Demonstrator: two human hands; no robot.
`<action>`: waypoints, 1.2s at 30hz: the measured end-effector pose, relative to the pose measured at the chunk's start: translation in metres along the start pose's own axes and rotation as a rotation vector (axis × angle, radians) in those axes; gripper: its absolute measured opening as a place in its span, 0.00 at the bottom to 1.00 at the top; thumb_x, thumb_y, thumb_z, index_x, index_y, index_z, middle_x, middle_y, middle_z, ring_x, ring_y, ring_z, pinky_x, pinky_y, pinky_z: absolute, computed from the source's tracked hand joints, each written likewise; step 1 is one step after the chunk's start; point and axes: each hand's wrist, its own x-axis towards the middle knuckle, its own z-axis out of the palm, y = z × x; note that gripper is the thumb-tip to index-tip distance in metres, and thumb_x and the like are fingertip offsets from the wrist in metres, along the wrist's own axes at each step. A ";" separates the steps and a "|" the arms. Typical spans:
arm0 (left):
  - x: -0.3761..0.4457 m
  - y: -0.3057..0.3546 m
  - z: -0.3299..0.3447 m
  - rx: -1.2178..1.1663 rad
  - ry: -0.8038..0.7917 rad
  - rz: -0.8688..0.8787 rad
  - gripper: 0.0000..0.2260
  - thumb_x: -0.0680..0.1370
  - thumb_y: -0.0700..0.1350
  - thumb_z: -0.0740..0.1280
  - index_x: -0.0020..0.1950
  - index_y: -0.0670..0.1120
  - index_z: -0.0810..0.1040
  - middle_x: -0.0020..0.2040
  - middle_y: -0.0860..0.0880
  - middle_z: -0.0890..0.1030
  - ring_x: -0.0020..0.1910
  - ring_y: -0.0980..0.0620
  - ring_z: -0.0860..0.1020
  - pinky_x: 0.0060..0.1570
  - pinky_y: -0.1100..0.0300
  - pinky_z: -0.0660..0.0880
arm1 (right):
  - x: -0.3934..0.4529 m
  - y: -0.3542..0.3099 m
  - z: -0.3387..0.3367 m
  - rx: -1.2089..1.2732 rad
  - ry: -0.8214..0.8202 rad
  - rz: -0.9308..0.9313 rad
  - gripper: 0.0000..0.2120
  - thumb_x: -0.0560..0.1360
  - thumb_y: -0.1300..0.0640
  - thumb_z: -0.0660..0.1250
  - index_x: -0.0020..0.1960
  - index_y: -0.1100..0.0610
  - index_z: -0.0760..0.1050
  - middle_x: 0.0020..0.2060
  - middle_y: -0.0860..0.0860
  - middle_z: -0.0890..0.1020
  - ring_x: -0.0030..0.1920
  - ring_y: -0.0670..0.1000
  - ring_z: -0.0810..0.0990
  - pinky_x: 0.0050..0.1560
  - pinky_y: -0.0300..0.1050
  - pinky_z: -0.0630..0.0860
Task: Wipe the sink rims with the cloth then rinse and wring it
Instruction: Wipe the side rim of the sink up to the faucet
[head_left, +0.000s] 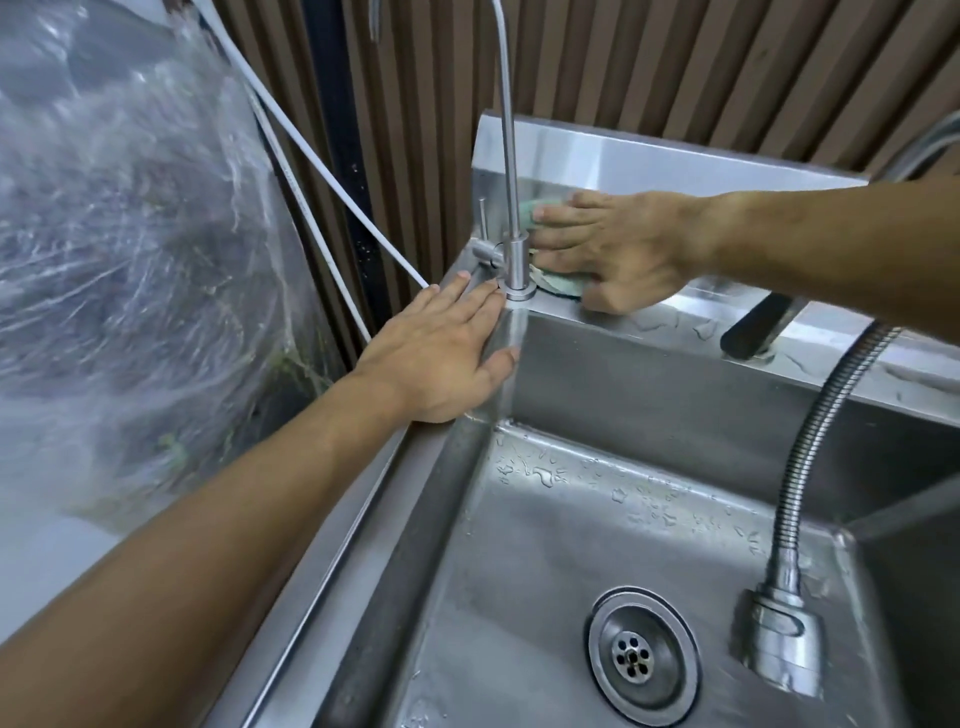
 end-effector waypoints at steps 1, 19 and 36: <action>0.000 0.000 0.001 0.002 0.005 0.002 0.33 0.85 0.62 0.46 0.85 0.47 0.45 0.85 0.51 0.45 0.83 0.51 0.41 0.80 0.53 0.39 | -0.012 -0.003 0.003 0.049 -0.124 0.015 0.35 0.82 0.46 0.57 0.84 0.46 0.44 0.84 0.47 0.43 0.83 0.52 0.40 0.83 0.52 0.41; 0.006 -0.004 0.011 0.008 0.053 0.012 0.39 0.78 0.64 0.43 0.85 0.44 0.46 0.85 0.48 0.44 0.84 0.48 0.42 0.82 0.50 0.43 | -0.009 -0.100 0.037 0.579 0.183 0.592 0.37 0.83 0.34 0.44 0.85 0.52 0.44 0.84 0.51 0.46 0.84 0.54 0.42 0.83 0.53 0.43; 0.001 -0.002 0.010 -0.031 0.047 -0.069 0.40 0.76 0.63 0.45 0.85 0.44 0.45 0.85 0.49 0.43 0.84 0.49 0.42 0.82 0.50 0.43 | -0.005 -0.101 0.034 0.784 0.287 0.605 0.37 0.73 0.47 0.54 0.83 0.49 0.57 0.83 0.49 0.56 0.83 0.55 0.50 0.81 0.52 0.50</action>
